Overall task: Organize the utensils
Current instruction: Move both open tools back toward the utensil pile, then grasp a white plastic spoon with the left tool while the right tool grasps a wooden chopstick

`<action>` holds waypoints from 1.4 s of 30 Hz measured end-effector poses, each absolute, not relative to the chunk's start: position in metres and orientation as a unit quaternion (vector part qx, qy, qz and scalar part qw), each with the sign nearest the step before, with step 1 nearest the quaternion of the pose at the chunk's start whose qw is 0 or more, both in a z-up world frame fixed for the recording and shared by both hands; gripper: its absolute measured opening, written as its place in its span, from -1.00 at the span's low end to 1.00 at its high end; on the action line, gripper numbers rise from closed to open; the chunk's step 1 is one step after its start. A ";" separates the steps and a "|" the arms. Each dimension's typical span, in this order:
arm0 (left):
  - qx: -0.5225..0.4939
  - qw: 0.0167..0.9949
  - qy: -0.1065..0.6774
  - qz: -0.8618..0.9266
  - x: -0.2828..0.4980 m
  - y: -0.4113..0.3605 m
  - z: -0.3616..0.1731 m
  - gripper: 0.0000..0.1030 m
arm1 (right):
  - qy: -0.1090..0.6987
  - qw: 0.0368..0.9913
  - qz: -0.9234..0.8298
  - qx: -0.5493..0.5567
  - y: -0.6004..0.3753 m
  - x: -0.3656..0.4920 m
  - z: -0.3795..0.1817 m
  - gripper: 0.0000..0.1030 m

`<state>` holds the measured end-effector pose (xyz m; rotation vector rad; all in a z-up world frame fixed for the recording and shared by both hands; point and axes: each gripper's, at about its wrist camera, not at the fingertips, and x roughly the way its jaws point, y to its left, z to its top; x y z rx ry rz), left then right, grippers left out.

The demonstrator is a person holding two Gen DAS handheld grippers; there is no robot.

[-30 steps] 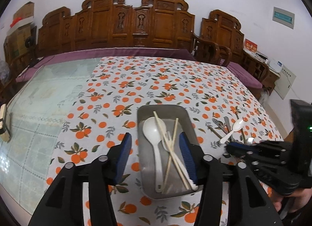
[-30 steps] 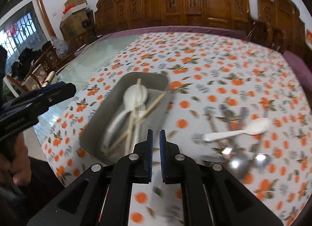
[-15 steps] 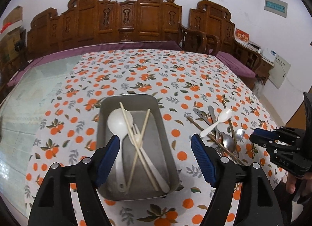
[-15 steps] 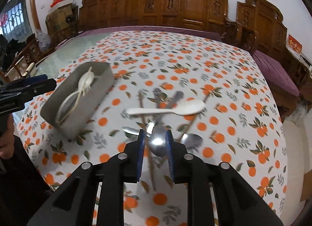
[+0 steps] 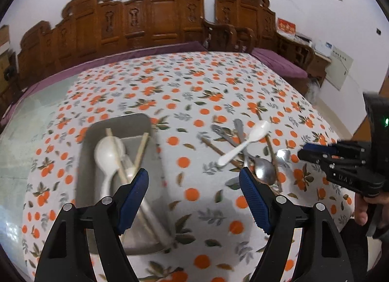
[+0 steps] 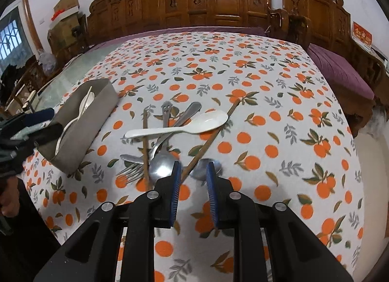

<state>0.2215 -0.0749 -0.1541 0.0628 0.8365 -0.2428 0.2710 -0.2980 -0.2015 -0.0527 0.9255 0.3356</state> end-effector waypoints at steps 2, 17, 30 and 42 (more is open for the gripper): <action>0.037 0.903 0.410 -0.125 0.229 -0.087 -0.158 0.35 | 0.445 0.879 0.166 -0.030 -0.301 0.275 -0.201 -0.54; 0.077 0.860 0.477 -0.163 0.306 -0.146 -0.213 -0.15 | 0.453 0.870 0.182 -0.071 -0.311 0.301 -0.205 -0.54; 0.087 0.834 0.509 -0.197 0.323 -0.157 -0.230 -0.61 | 0.453 0.870 0.187 -0.060 -0.313 0.308 -0.207 -0.54; 0.074 0.839 0.504 -0.191 0.317 -0.158 -0.229 -0.81 | 0.452 0.871 0.185 -0.050 -0.310 0.311 -0.205 -0.54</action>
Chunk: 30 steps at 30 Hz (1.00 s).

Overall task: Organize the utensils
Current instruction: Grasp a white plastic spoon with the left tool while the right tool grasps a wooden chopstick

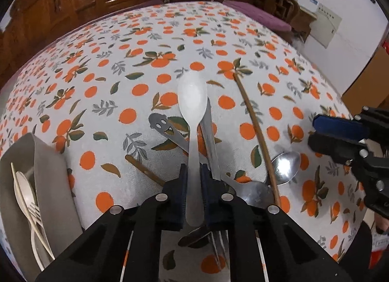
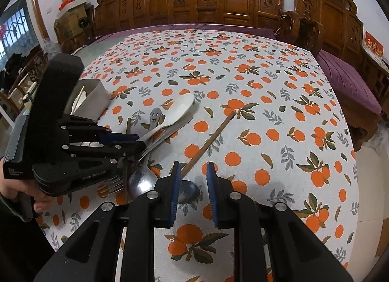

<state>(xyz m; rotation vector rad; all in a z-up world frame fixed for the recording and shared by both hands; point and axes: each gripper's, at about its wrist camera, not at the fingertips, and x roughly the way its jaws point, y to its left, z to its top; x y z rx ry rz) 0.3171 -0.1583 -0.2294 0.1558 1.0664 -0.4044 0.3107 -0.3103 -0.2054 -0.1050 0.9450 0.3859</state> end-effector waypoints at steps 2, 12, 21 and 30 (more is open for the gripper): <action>0.066 0.844 0.498 -0.187 0.313 -0.156 -0.226 -0.81 | 0.452 0.871 0.184 -0.052 -0.309 0.310 -0.205 -0.54; 0.015 0.874 0.457 -0.164 0.304 -0.125 -0.191 -0.81 | 0.467 0.866 0.174 -0.043 -0.301 0.324 -0.214 -0.54; -0.007 0.888 0.439 -0.139 0.295 -0.093 -0.174 -0.81 | 0.490 0.858 0.152 0.000 -0.306 0.354 -0.233 -0.54; -0.014 0.895 0.425 -0.136 0.279 -0.076 -0.160 -0.81 | 0.514 0.849 0.121 0.017 -0.294 0.373 -0.250 -0.54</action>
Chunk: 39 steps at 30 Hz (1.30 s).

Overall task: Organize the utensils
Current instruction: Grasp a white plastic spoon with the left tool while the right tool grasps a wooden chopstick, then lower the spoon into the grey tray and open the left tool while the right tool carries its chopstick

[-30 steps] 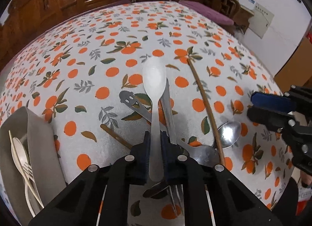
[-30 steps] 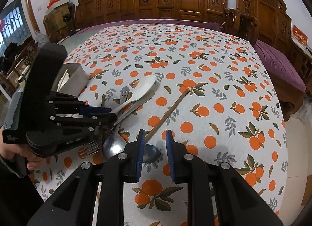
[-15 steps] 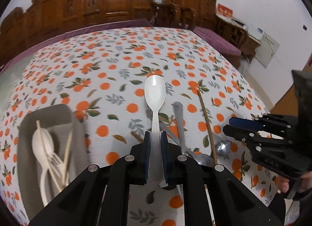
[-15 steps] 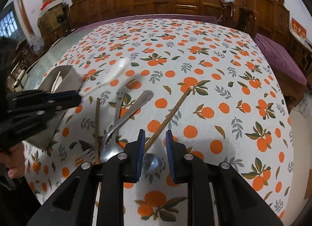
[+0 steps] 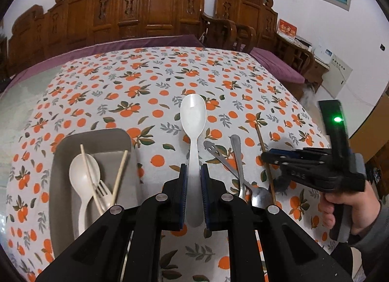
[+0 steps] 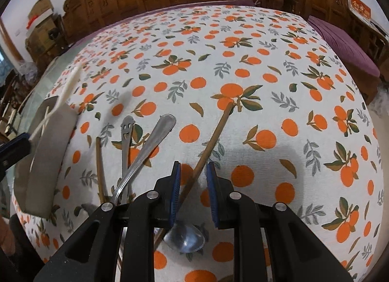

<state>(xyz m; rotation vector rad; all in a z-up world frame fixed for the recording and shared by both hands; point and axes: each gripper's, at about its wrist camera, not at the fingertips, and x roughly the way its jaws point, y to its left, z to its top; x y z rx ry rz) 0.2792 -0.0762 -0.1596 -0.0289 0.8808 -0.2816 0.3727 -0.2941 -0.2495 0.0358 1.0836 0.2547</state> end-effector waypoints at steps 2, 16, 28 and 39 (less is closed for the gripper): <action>-0.016 0.897 0.421 -0.137 0.276 -0.074 -0.156 -0.81 | 0.518 0.848 0.110 0.011 -0.287 0.375 -0.252 -0.54; -0.017 0.908 0.395 -0.137 0.251 -0.053 -0.131 -0.81 | 0.540 0.841 0.018 -0.020 -0.266 0.381 -0.253 -0.83; -0.023 0.913 0.392 -0.113 0.239 -0.021 -0.128 -0.81 | 0.517 0.855 0.044 0.004 -0.266 0.369 -0.226 -0.88; -0.030 0.911 0.404 -0.075 0.233 0.019 -0.142 -0.81 | 0.487 0.869 0.090 0.007 -0.244 0.358 -0.188 -0.88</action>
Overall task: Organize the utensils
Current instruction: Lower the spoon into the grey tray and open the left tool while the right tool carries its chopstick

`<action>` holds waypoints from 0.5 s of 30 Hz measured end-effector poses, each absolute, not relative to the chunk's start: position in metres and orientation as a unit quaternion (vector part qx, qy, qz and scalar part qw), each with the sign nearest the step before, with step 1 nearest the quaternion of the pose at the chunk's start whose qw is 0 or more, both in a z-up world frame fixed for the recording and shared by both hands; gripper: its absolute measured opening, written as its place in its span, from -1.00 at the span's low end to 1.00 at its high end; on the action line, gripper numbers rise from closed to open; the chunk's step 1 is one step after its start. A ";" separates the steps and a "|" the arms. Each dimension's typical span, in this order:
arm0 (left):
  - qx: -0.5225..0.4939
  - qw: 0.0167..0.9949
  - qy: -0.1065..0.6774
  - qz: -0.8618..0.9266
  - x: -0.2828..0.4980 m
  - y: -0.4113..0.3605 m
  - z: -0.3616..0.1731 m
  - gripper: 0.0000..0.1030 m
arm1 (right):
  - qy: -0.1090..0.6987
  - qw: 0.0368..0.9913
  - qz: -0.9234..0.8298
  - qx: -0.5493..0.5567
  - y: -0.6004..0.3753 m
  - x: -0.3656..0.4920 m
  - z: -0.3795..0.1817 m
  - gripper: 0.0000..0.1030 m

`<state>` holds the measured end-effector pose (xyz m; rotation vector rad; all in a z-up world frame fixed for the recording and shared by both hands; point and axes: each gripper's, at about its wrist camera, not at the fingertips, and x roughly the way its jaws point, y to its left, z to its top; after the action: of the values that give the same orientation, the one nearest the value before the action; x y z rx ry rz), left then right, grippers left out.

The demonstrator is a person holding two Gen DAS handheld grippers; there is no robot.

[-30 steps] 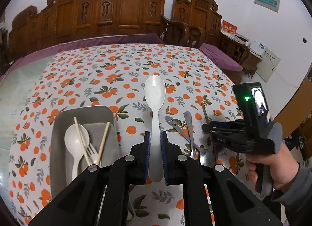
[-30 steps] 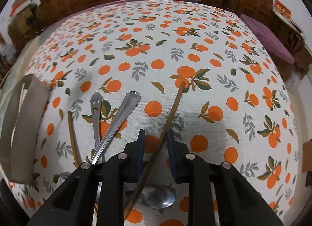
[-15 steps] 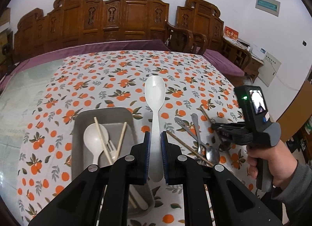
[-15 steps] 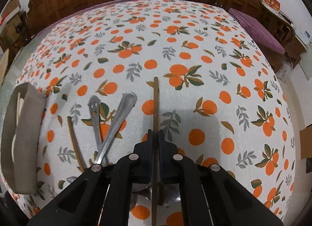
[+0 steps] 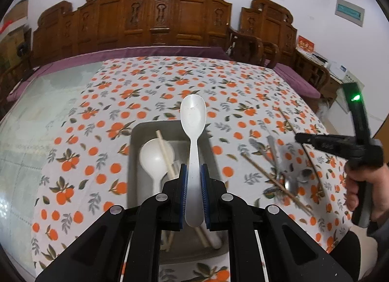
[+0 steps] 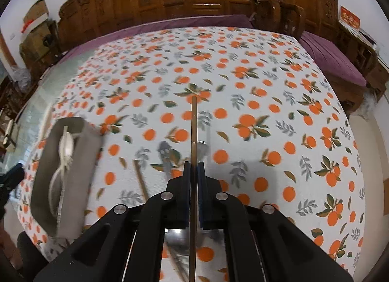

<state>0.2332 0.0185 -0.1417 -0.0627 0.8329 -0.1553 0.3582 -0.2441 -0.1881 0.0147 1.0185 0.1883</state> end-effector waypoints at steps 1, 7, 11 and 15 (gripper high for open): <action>-0.030 0.911 0.406 -0.073 0.232 0.021 -0.143 -0.81 | 0.484 0.870 0.097 0.005 -0.238 0.356 -0.185 -0.88; -0.030 0.904 0.421 -0.062 0.227 0.035 -0.157 -0.81 | 0.477 0.870 0.126 -0.006 -0.211 0.350 -0.176 -0.88; -0.030 0.902 0.428 -0.054 0.226 0.042 -0.165 -0.81 | 0.470 0.870 0.146 -0.006 -0.193 0.346 -0.170 -0.88; -0.034 0.897 0.438 -0.044 0.230 0.049 -0.174 -0.81 | 0.464 0.870 0.167 -0.012 -0.175 0.341 -0.165 -0.88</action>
<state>0.2300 0.0489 -0.1745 -0.0703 0.9073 -0.0913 0.3406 -0.1747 -0.1650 -0.0260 0.9711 0.3484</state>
